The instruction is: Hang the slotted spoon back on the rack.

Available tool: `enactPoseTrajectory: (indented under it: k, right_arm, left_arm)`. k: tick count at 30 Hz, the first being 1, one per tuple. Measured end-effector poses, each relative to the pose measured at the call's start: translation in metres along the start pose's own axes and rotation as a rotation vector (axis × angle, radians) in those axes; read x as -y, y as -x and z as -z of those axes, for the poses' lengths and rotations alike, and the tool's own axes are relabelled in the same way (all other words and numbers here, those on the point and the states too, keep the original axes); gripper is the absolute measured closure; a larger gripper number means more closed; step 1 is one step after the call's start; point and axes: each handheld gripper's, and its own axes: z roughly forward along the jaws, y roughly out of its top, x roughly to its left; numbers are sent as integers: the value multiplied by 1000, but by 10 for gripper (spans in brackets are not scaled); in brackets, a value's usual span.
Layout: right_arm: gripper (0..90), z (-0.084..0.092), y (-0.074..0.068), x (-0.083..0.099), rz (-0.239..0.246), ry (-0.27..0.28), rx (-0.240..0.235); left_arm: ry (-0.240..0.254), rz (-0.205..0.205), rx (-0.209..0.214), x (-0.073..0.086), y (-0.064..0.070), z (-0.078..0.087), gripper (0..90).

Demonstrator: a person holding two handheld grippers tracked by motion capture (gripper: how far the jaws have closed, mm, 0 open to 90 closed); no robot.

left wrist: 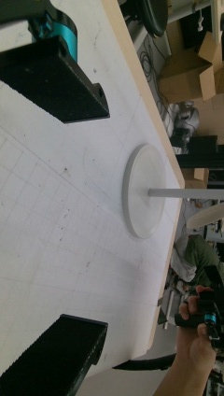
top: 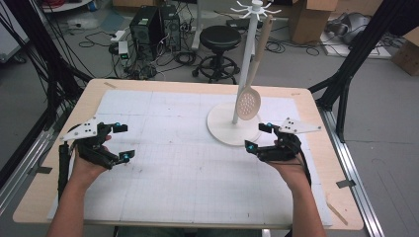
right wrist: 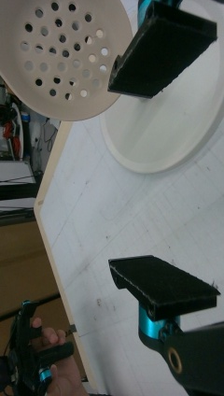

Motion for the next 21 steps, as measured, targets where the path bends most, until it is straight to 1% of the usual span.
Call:
enactPoseTrajectory:
  k: [4,5,11,17,21]
  right_arm:
    - [118,0,-2,-1,5,0,4]
    - [119,0,-2,-1,9,1,5]
    - [119,-1,-1,-1,10,-7,6]
    - [119,-1,-1,-1,5,-6,2]
    - [119,-1,0,0,11,-7,4]
  left_arm:
    - [0,-5,7,0,1,-1,17]
    - [3,0,5,0,1,-1,17]
    - [2,-2,2,0,1,0,17]
    - [1,-1,4,0,1,-1,17]
    - [4,-1,6,0,1,-1,17]
